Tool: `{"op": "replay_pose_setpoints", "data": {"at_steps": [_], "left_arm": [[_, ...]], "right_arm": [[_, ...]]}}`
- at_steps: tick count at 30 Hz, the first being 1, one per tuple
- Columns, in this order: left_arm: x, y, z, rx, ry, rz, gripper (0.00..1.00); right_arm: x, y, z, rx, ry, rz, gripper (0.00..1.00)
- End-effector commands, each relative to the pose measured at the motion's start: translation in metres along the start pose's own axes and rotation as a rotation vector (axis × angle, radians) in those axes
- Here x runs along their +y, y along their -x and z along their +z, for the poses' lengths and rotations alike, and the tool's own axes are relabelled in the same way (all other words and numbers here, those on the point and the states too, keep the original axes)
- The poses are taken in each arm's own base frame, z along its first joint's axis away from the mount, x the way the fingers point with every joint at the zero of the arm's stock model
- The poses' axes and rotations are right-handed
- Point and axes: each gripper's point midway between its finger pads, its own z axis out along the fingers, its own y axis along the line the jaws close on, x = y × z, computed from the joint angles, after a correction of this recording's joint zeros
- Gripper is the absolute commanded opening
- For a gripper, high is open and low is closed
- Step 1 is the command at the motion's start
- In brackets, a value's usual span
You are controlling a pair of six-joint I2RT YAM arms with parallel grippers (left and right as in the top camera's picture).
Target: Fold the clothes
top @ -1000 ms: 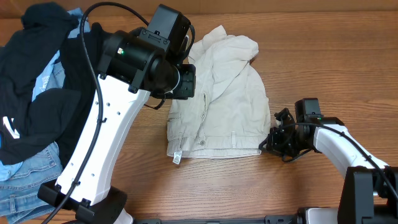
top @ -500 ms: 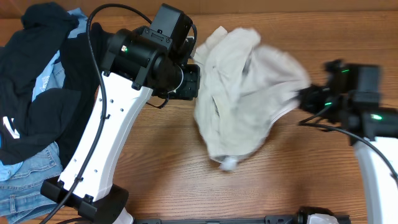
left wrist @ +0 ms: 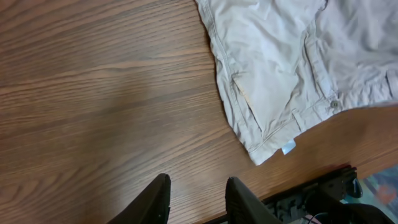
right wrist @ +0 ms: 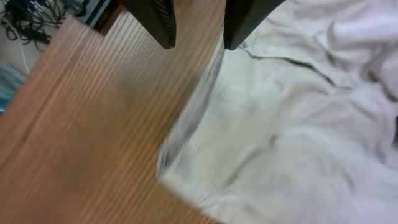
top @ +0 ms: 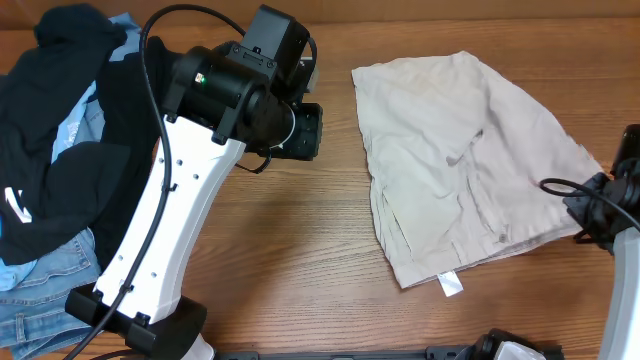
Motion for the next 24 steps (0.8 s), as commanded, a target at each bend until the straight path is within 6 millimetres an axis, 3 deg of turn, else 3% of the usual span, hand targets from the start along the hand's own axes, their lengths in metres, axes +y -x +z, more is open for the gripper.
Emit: {"op": "replay_pose_setpoints", "data": {"at_steps": [1,2,3,4,6,10,13,18,20,24], "left_arm": [[-0.002,-0.001,0.001,0.010,-0.005,0.030,0.35],[-0.001,0.000,0.001,0.006,0.004,0.038,0.38],[0.003,0.001,0.001,-0.001,0.024,0.038,0.40],[0.006,0.002,0.000,-0.007,0.039,0.037,0.44],[0.007,0.003,0.000,-0.008,0.045,0.037,0.68],[0.007,0.003,0.000,-0.008,0.045,0.037,0.81],[0.007,0.003,0.000,-0.009,0.044,0.037,0.82],[0.006,0.003,0.000,-0.008,0.043,0.036,0.82],[0.007,0.003,0.000,-0.008,0.044,0.037,0.86],[0.008,0.001,0.000,-0.003,0.051,0.036,0.91]], "right_arm": [[0.005,0.004,0.000,-0.006,0.039,0.026,0.22],[0.035,-0.008,-0.004,0.054,0.199,-0.113,0.18],[0.048,-0.019,-0.007,0.094,0.269,-0.181,0.17],[0.051,-0.028,-0.006,0.129,0.266,-0.207,0.16],[0.056,-0.055,0.004,0.220,0.238,-0.283,0.15],[0.071,-0.119,0.048,0.386,0.221,-0.379,0.15],[0.081,-0.162,0.080,0.493,0.230,-0.378,0.14],[0.089,-0.202,0.116,0.590,0.189,-0.422,0.14],[0.087,-0.221,0.128,0.658,0.139,-0.464,0.15],[0.103,-0.265,0.137,0.801,0.186,-0.561,0.15]]}}
